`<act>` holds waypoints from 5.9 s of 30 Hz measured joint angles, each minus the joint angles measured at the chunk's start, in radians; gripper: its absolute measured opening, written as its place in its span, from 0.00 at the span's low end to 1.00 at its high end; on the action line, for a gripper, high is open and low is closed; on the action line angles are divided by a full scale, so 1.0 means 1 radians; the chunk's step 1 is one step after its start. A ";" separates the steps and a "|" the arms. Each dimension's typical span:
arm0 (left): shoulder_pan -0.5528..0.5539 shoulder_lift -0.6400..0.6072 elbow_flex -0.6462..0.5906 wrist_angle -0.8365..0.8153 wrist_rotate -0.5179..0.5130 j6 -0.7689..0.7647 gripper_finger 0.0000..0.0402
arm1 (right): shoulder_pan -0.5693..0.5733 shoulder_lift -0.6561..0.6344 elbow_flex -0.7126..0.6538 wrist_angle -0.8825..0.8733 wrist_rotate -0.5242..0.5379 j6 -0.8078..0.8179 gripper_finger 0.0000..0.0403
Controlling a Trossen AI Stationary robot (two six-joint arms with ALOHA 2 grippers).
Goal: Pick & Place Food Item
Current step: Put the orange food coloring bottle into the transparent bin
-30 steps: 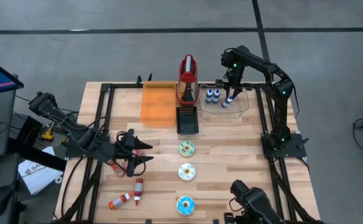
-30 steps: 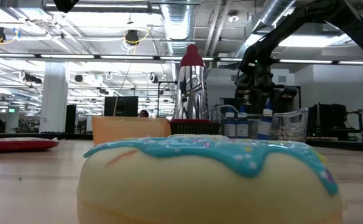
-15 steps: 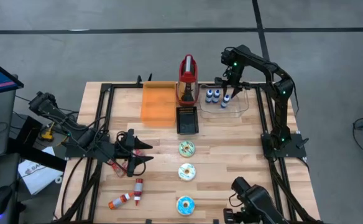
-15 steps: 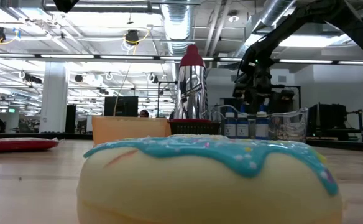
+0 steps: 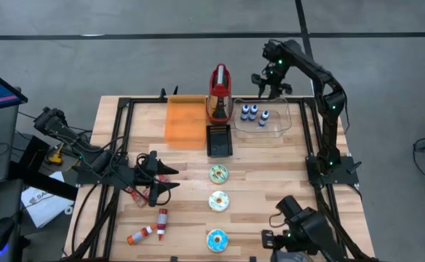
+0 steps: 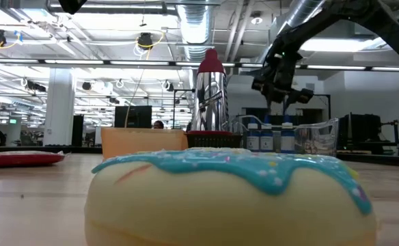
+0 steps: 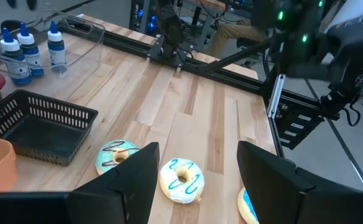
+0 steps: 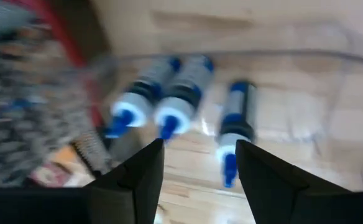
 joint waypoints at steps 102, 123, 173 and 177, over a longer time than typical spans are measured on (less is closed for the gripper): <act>-0.541 0.632 0.005 -0.263 0.594 -1.067 0.57 | 1.131 -0.544 0.256 0.343 0.576 -0.123 0.42; -0.553 0.235 -0.003 -0.353 0.494 -0.824 0.34 | 1.131 -0.544 0.256 0.353 0.548 -0.294 0.42; 0.432 0.317 0.567 -0.241 0.937 0.049 0.33 | 1.072 -0.375 0.256 0.495 -0.029 -0.797 0.55; 0.432 0.321 0.568 -0.206 0.936 0.045 0.33 | 1.077 -0.359 0.257 0.498 -0.036 -0.804 0.59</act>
